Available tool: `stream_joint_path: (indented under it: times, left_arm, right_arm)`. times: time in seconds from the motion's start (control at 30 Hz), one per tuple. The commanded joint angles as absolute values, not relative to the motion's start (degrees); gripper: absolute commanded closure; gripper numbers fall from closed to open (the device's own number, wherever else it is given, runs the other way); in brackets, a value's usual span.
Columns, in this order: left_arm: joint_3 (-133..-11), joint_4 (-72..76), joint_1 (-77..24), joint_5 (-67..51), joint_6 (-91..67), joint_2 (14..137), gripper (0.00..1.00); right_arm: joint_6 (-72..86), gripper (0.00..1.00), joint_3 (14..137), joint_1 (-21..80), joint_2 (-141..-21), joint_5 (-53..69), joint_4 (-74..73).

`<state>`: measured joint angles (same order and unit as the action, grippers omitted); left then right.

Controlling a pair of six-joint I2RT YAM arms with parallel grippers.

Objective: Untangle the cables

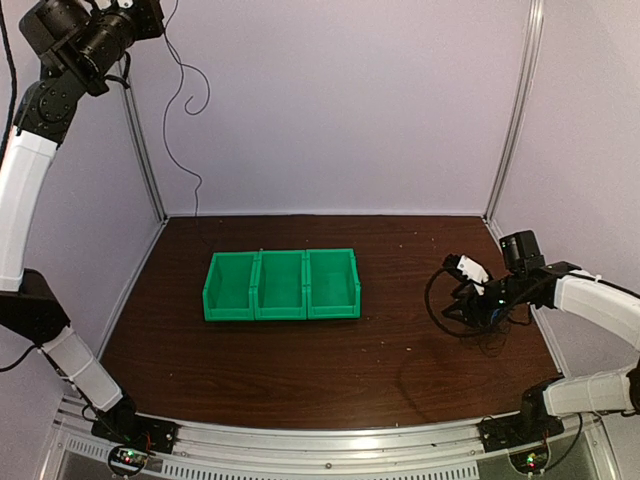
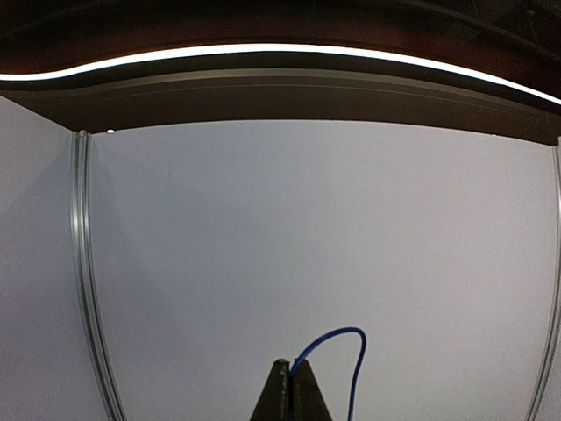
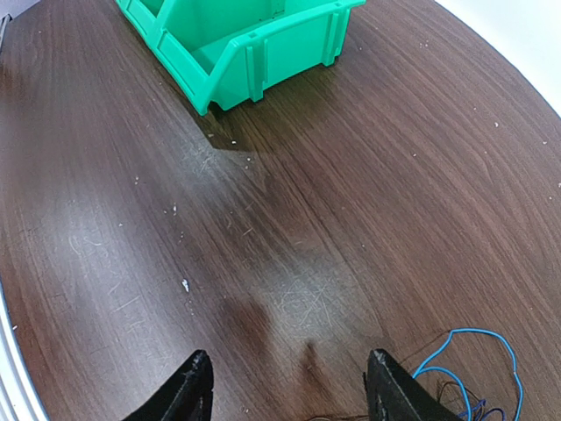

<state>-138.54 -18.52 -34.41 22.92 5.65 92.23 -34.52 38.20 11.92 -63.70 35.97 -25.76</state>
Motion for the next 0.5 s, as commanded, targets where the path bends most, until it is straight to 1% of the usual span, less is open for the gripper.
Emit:
stream_joint_path:
  times: [0.0, 0.47]
  left_arm:
    - [-140.2, -12.8, -34.0, 18.3, 6.7, 92.5, 1.00]
    - [-141.2, -2.0, -34.0, 8.9, 7.9, 92.3, 1.00]
  right_arm:
    - [-34.5, 0.40, 37.5, 12.0, -64.1, 35.2, -24.6]
    - [-34.6, 0.40, 37.3, 11.6, -64.1, 35.1, -24.8]
